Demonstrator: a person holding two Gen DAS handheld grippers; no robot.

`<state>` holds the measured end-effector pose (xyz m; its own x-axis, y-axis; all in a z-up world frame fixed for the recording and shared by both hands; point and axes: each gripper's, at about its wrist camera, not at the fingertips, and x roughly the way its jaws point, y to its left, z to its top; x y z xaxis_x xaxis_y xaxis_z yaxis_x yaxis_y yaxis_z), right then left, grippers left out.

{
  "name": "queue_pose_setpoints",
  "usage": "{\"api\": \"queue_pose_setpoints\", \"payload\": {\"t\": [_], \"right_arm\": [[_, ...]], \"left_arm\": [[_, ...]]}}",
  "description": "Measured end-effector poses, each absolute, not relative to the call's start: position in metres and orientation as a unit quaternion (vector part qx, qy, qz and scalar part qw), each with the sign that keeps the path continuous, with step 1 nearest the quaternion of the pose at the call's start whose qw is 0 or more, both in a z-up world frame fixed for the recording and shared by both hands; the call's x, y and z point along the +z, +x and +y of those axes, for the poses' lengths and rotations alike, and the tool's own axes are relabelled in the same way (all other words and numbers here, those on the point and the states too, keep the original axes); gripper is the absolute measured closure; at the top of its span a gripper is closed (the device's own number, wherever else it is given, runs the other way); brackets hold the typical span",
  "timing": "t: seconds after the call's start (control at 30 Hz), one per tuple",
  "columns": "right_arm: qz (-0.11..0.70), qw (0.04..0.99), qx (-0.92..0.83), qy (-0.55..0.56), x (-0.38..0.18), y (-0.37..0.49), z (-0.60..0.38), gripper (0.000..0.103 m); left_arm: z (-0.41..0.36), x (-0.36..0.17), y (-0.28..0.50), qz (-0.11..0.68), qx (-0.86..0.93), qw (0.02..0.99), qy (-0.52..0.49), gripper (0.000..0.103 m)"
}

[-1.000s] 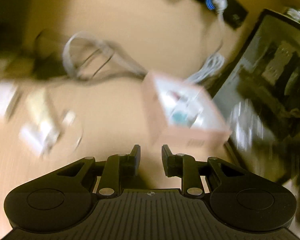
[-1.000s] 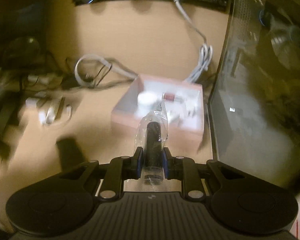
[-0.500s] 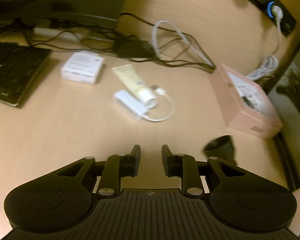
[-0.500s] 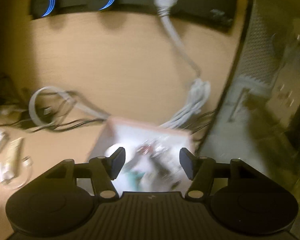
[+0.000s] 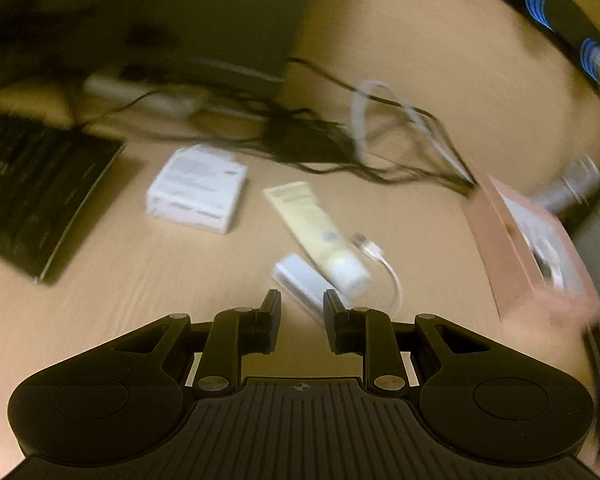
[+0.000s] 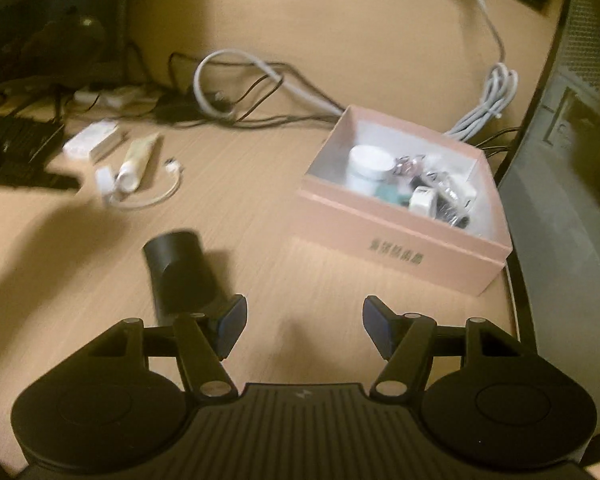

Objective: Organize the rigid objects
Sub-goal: 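Grasp the black cone piece with the right gripper while the left grasps the white USB adapter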

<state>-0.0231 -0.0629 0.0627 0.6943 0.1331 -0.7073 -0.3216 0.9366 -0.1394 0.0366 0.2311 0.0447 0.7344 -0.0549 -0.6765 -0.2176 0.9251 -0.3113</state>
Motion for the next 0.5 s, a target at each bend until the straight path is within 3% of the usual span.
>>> {"api": "queue_pose_setpoints", "payload": {"t": [0.2,0.5], "right_arm": [[0.372,0.906,0.122,-0.163,0.055,-0.038,-0.056,0.038],[0.396,0.897,0.116,-0.16,0.044,-0.042,-0.063,0.038]], "left_arm": [[0.23,0.034,0.06,0.377,0.075,0.893,-0.235,0.078],[0.209,0.023,0.097,0.399,0.082,0.898,-0.164,0.068]]}}
